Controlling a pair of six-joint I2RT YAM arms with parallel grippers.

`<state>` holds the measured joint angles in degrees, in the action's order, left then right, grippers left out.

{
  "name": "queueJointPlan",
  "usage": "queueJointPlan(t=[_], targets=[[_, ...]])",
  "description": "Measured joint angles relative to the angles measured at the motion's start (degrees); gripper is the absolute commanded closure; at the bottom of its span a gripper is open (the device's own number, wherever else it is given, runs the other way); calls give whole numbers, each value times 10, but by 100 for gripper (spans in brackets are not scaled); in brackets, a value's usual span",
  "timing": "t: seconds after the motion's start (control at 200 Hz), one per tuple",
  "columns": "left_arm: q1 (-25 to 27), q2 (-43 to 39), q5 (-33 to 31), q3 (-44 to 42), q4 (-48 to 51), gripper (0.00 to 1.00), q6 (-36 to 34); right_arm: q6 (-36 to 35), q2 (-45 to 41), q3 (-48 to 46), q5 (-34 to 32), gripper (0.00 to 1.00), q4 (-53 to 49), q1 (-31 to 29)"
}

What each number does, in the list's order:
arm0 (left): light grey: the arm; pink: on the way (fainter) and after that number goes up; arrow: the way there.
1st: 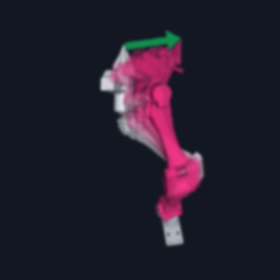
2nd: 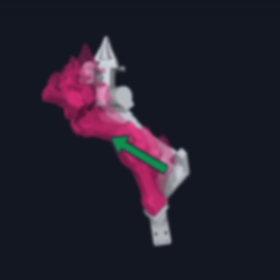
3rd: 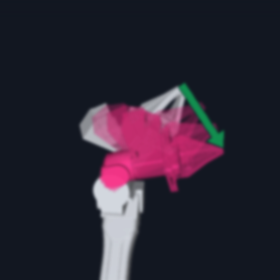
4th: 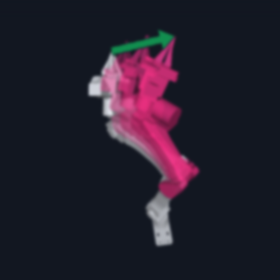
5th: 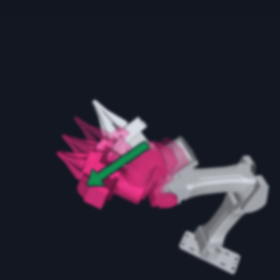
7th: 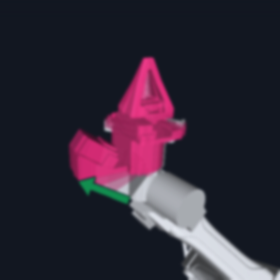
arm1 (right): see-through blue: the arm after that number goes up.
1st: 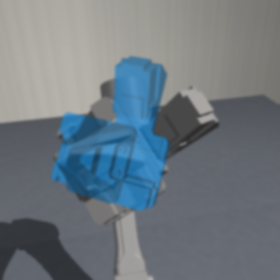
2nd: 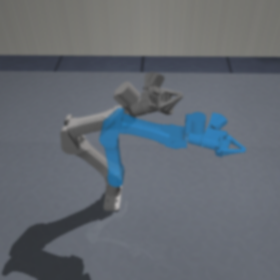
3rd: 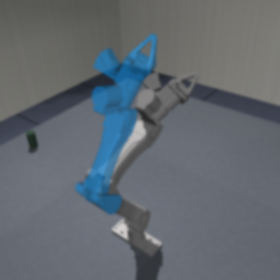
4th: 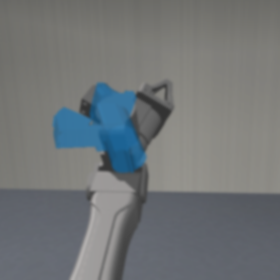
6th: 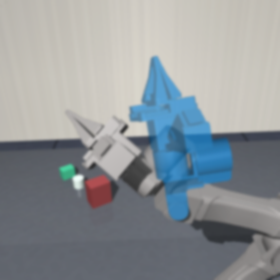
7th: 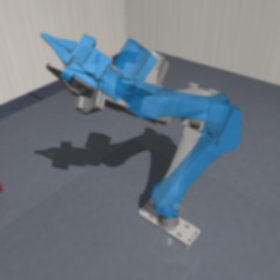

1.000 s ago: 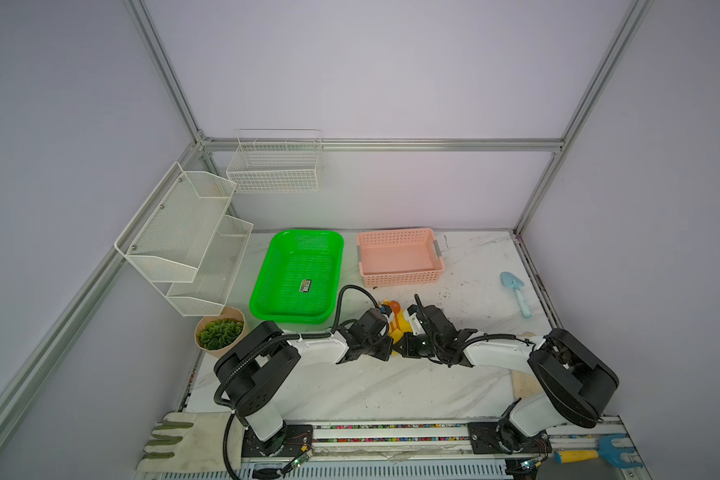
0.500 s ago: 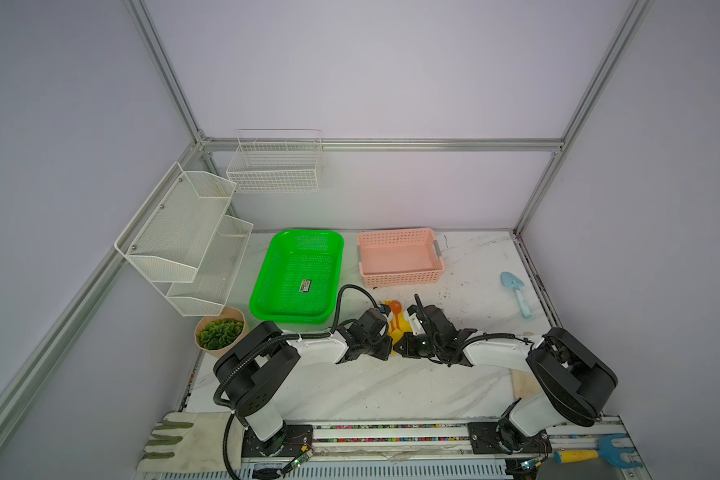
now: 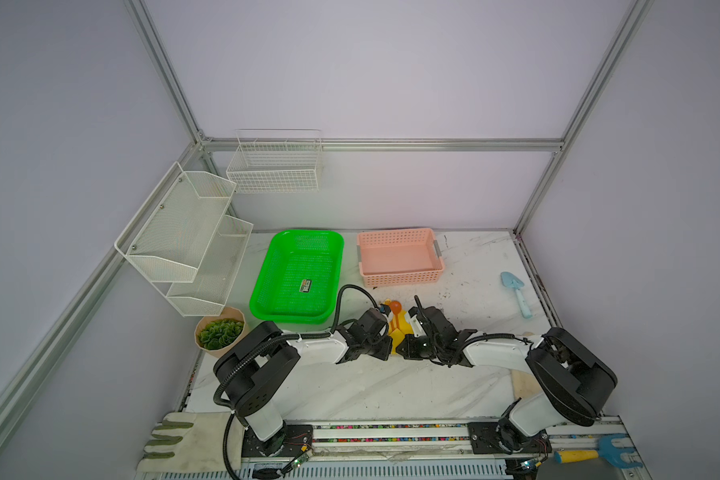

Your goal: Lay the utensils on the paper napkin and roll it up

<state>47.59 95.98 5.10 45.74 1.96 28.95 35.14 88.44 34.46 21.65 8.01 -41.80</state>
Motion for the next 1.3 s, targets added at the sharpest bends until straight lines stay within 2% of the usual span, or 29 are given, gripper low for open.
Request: queueJointPlan(t=[0.35, 0.795, 1.02, 1.3], targets=[[0, -5, -4, -4, 5, 78, 0, -5, -38, 0, 3, 90, -10, 15], [-2, -5, -4, -4, 5, 78, 0, -26, -17, -21, 7, 91, -10, 26], [-3, -5, -4, -4, 6, 78, 0, -29, -56, -21, 2, 90, -27, 28], [-3, -8, -4, -4, 10, 78, 0, -48, -20, -21, 4, 91, -22, 53]])
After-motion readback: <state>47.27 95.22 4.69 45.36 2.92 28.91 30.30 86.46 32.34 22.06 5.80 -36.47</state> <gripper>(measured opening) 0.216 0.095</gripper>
